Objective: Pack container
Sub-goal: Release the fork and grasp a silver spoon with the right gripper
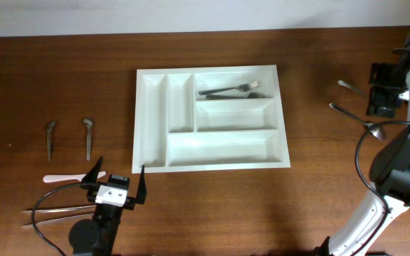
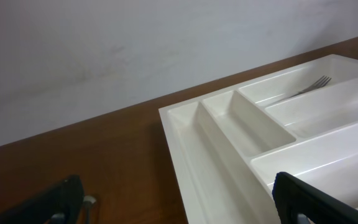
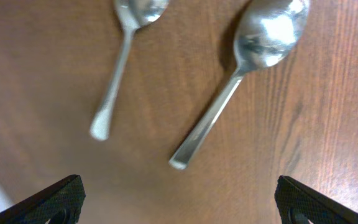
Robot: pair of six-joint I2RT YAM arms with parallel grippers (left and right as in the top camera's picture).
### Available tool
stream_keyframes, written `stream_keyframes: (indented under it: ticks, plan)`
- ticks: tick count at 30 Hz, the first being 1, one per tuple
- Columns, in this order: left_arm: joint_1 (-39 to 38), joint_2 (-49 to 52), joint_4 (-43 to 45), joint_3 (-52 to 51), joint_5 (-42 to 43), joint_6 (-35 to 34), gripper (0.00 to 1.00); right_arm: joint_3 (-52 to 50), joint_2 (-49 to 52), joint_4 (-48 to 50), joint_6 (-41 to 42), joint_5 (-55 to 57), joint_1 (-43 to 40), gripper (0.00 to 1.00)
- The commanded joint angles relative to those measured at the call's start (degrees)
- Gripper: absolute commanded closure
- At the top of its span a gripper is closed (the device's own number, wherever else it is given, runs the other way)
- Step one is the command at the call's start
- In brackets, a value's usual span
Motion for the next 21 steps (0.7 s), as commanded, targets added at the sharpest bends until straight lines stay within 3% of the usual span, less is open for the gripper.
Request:
stream_keyframes:
  ticks: [1,4,21]
  plan:
    - [0.35,-0.22,0.0,-0.37,0.83,0.5,0.01,0.07,2.03,-1.53,1.9,5.2,1.36,0.01]
    - [0.35,-0.22,0.0,-0.37,0.83,0.5,0.01,0.07,2.6,-4.0,7.04,5.57,1.27,0.01]
    - [0.35,-0.22,0.0,-0.37,0.81,0.5,0.01,0.07,8.09,-3.98,7.61,2.82,-0.42,0.0]
